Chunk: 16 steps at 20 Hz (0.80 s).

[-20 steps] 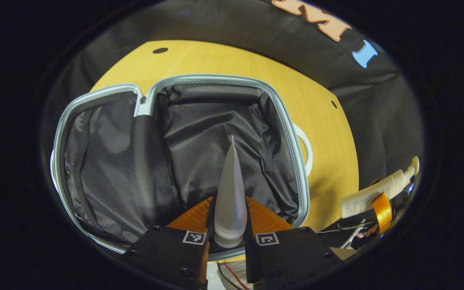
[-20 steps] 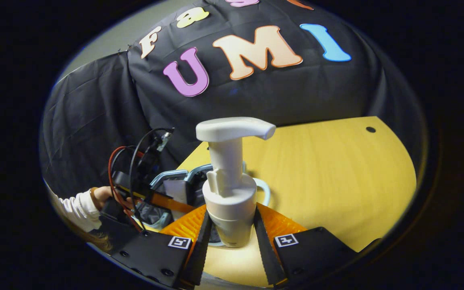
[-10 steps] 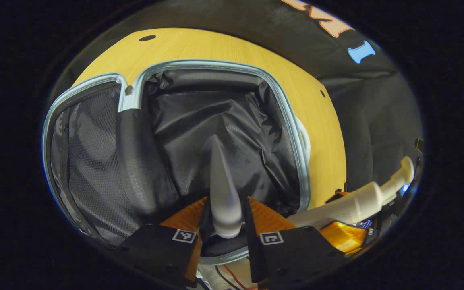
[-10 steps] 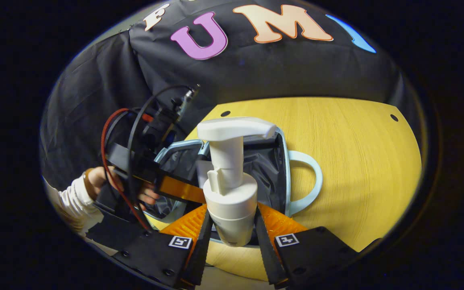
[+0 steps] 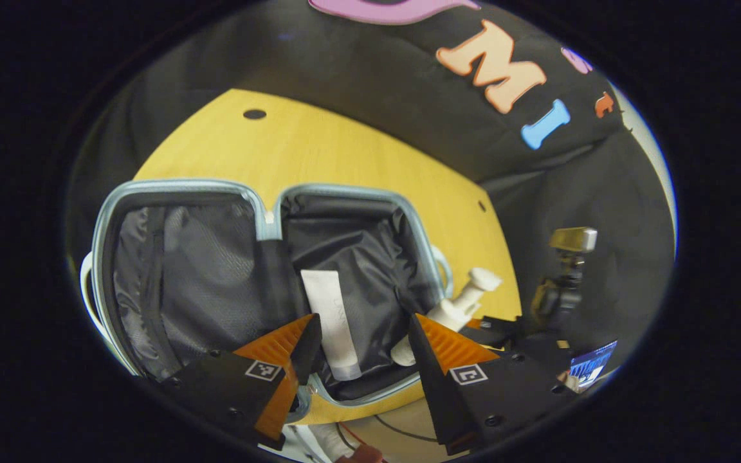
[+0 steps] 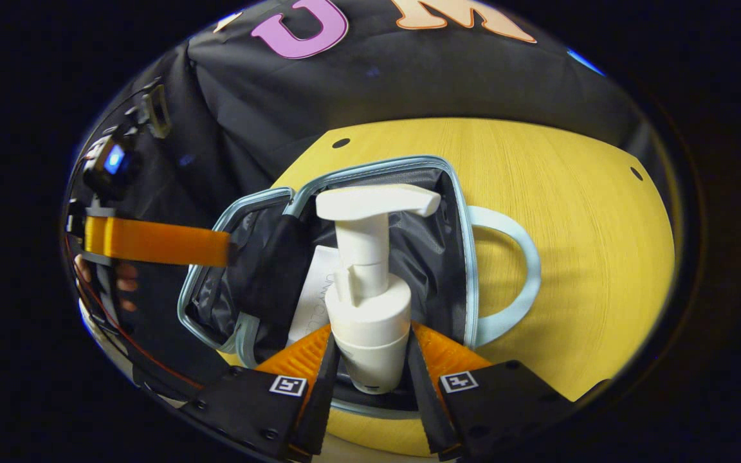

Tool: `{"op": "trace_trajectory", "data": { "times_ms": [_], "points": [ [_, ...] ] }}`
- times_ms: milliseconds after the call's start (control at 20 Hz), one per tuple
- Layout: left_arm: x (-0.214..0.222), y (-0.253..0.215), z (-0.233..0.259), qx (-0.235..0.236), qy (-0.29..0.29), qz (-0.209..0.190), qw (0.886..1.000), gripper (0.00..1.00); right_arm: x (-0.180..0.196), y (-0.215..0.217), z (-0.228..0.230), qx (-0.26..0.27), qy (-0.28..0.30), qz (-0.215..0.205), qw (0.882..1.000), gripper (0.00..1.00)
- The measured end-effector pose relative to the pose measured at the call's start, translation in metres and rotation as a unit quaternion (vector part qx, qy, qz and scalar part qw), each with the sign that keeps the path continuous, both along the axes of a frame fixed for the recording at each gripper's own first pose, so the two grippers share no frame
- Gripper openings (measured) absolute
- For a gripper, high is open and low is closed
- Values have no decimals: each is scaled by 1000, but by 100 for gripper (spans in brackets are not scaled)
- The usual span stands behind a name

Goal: First open the suitcase, pack the skin care products into it, and then close the suitcase.

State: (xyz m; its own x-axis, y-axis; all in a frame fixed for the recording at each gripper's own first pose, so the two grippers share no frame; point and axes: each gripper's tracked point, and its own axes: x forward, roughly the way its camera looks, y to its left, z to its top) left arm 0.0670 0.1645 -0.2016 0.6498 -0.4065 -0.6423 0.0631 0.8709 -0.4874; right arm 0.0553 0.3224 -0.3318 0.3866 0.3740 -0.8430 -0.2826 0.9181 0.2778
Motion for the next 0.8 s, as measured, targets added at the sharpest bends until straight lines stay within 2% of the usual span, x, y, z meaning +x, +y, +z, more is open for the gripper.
{"op": "trace_trajectory", "data": {
  "times_ms": [250,350,450,550,600,700,750,800],
  "points": [
    [-24,51,21,-8,-50,79,996,80,6,1,-11,-6,2,-14,1000,58],
    [-36,81,18,-12,-47,123,991,80,9,2,-4,6,-7,-21,1000,62],
    [-50,110,12,-17,-40,162,986,80,17,6,7,29,-28,-27,999,75],
    [-62,148,9,-17,-41,213,976,80,23,6,21,50,-50,-36,997,89],
    [-67,167,6,-16,-45,240,970,80,26,0,34,59,-60,-44,996,99],
    [-78,202,-1,-21,-46,289,956,80,30,-8,49,72,-76,-59,993,93],
    [-82,218,-8,-21,-42,310,950,80,32,-16,55,71,-83,-67,992,98],
    [-90,235,-17,-11,-32,336,941,80,33,-25,61,66,-90,-73,991,98]
  ]
}}
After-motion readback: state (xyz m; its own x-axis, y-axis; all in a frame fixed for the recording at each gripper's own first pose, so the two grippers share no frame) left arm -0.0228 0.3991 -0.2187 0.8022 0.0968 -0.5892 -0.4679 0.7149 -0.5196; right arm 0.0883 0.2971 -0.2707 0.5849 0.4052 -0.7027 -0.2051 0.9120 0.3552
